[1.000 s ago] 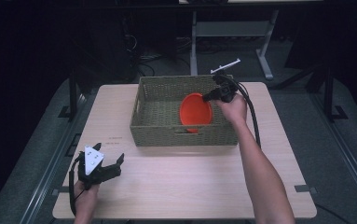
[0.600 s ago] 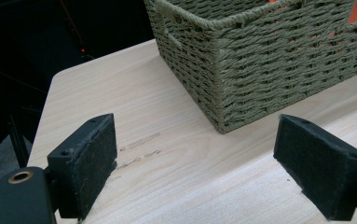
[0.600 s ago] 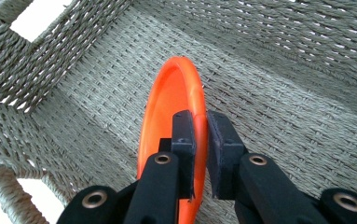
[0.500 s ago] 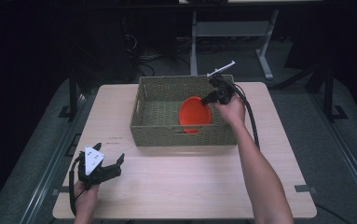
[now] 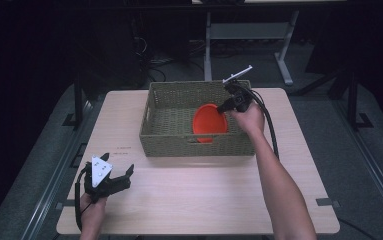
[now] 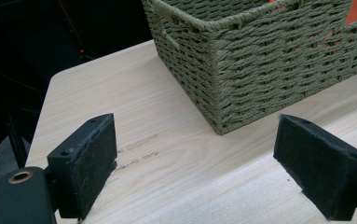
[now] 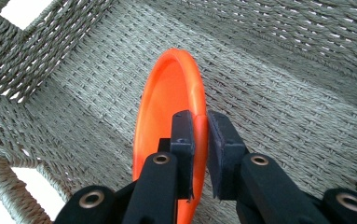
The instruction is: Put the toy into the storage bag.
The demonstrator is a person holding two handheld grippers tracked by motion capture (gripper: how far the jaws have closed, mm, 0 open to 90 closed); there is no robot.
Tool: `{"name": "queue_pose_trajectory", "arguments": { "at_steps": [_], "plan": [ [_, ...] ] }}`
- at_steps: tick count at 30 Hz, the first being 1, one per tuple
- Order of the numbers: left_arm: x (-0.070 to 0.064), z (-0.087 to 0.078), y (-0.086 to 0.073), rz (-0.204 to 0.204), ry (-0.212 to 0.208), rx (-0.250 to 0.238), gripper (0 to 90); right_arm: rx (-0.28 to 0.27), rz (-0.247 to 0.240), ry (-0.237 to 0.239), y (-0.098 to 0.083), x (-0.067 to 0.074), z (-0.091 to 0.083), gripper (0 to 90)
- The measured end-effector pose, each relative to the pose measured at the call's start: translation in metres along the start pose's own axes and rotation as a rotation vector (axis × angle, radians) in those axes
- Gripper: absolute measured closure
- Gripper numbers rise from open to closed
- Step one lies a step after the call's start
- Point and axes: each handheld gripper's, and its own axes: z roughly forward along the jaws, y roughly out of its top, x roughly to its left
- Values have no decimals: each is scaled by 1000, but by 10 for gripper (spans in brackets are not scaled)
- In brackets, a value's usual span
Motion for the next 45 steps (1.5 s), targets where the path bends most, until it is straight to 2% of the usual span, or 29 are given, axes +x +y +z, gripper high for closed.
{"name": "queue_pose_trajectory", "arguments": {
  "at_steps": [9, 18, 30, 31, 32, 38, 45],
  "plan": [
    [2, 1, 0, -4, 4, 6, 127, 16, 20, 1, -2, -8, 1, 801],
    [1, 1, 0, -11, 0, 2, 127, -2, 42, -3, -7, -12, 4, 769],
    [2, -1, -1, -14, 0, -4, 128, -15, 59, -22, -11, -16, -5, 740],
    [1, 0, -1, -16, 0, -6, 127, -27, 69, 5, -12, -18, -8, 742],
    [1, 0, -1, -17, -1, -4, 128, -30, 68, 13, -13, -18, -9, 739],
    [2, -1, -1, -9, 3, 3, 127, -44, 51, 15, -13, -15, -15, 700],
    [2, -2, -1, -17, 5, 0, 127, -48, 51, 57, -14, -12, -19, 631]
  ]
}}
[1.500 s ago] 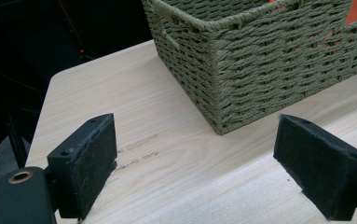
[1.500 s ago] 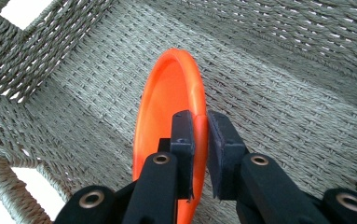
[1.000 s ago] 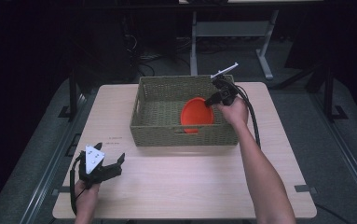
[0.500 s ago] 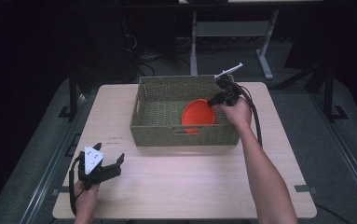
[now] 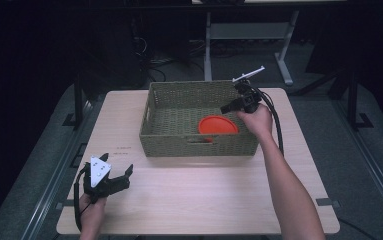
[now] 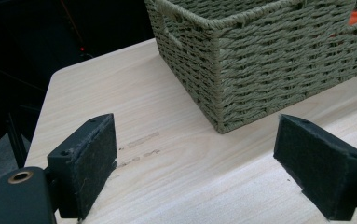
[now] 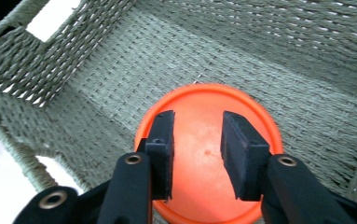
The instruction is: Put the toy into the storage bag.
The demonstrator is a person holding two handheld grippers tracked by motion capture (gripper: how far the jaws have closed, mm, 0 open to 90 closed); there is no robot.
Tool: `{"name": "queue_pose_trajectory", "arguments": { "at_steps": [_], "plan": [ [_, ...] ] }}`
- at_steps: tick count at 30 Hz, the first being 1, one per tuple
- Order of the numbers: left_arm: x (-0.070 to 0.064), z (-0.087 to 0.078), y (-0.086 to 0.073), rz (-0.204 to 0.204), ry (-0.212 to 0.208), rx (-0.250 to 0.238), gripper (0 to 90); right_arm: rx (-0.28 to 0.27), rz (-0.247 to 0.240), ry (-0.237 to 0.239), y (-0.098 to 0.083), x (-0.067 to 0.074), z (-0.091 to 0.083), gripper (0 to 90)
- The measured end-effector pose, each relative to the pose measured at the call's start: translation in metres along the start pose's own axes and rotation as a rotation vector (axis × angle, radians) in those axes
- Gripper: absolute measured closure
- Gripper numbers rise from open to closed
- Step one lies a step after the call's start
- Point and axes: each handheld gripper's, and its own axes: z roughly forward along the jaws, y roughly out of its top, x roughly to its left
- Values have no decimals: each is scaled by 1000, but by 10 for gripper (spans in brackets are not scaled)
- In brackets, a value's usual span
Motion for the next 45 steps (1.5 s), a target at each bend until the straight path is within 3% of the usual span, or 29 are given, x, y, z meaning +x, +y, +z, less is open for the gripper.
{"name": "queue_pose_trajectory", "arguments": {
  "at_steps": [18, 45],
  "plan": [
    [-1, 1, 0, 2, -4, -2, 127, -29, -21, 73, -3, 10, -14, 508],
    [-2, 3, 0, 4, -2, 7, 127, -58, -6, 157, -25, 3, -42, 347]
  ]
}}
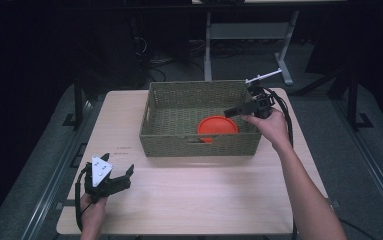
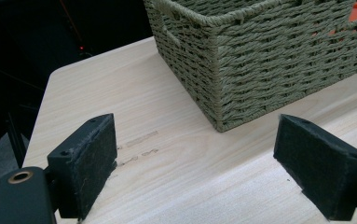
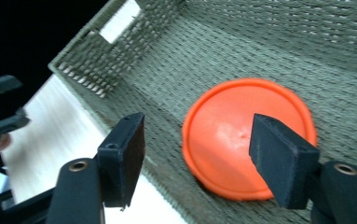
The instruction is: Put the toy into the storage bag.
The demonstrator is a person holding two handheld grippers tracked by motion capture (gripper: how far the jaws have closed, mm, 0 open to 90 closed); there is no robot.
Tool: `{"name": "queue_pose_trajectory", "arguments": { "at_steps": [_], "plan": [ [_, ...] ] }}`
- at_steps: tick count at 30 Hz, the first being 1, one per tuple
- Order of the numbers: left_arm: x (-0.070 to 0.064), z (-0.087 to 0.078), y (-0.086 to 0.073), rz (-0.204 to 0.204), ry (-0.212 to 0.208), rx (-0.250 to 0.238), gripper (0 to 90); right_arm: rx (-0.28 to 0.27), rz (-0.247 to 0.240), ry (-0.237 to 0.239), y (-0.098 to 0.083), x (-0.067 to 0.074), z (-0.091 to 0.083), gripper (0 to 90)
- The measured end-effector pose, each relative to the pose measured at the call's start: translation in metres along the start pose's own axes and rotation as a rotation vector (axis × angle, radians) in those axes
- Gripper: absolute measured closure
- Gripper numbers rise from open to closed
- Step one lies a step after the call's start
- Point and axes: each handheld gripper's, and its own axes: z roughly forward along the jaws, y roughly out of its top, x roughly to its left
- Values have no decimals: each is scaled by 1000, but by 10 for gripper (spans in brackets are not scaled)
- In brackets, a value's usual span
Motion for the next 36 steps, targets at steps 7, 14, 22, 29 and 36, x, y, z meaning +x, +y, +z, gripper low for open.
{"name": "queue_pose_trajectory", "arguments": {
  "at_steps": [7, 14, 22, 29, 36],
  "plan": [
    [1, 0, 0, -10, -2, -1, 128, -11, 27, 32, -7, -3, -6, 328],
    [1, 0, 0, -13, 1, -1, 127, -7, 16, 40, -13, 0, -9, 328],
    [0, 0, 0, -7, 2, 1, 127, 1, -22, 50, -22, 8, -17, 321],
    [1, 0, -1, -10, 4, 3, 127, 14, -44, 43, -29, 14, -21, 319],
    [0, -1, -1, -12, 7, 0, 127, 7, -77, 68, -43, 24, -30, 314]
  ]
}}
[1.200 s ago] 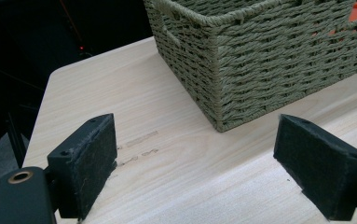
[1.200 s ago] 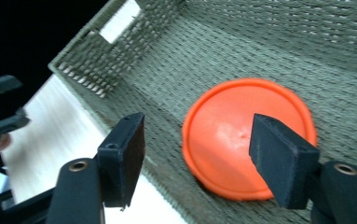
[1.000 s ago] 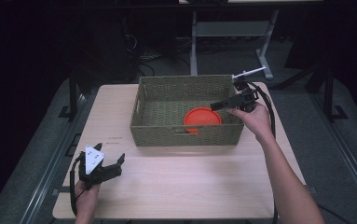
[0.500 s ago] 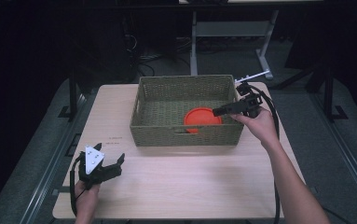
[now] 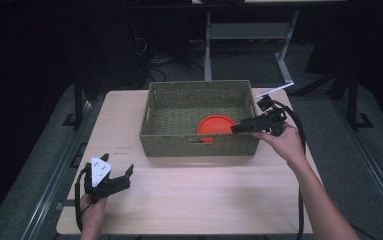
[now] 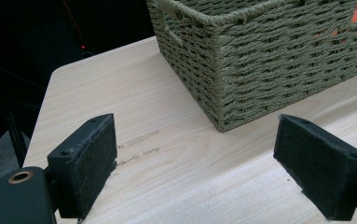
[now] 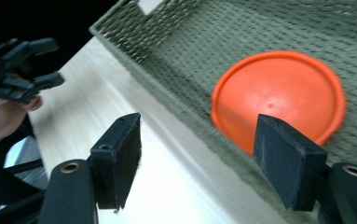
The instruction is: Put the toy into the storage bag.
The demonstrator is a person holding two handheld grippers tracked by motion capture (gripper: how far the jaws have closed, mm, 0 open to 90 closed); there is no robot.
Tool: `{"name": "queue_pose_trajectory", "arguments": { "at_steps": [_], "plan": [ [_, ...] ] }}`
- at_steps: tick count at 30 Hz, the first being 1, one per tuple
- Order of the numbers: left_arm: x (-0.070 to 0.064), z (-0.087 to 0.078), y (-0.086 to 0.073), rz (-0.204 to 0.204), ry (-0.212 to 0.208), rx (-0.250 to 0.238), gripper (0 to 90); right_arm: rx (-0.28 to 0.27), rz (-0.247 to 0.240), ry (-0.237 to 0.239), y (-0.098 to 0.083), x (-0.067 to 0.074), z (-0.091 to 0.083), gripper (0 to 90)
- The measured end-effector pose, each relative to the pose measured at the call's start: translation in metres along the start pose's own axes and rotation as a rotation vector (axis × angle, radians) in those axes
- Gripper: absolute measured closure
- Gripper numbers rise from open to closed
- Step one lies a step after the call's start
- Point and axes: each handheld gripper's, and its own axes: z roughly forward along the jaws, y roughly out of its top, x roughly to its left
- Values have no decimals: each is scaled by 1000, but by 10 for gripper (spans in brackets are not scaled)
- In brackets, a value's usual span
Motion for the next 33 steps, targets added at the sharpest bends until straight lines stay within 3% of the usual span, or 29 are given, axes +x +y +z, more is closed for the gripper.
{"name": "queue_pose_trajectory", "arguments": {
  "at_steps": [5, 14, 17, 33],
  "plan": [
    [0, 0, 0, 3, 0, -1, 127, -4, -26, 6, -9, 7, -5, 307],
    [0, -2, 0, -1, 22, -20, 127, -26, -31, 23, -29, 9, -14, 292],
    [0, -2, 0, 4, 22, -22, 127, -41, -20, 72, -43, 8, -17, 292],
    [0, -1, 0, -1, 27, -22, 127, -77, -14, 78, -98, 9, -29, 277]
  ]
}}
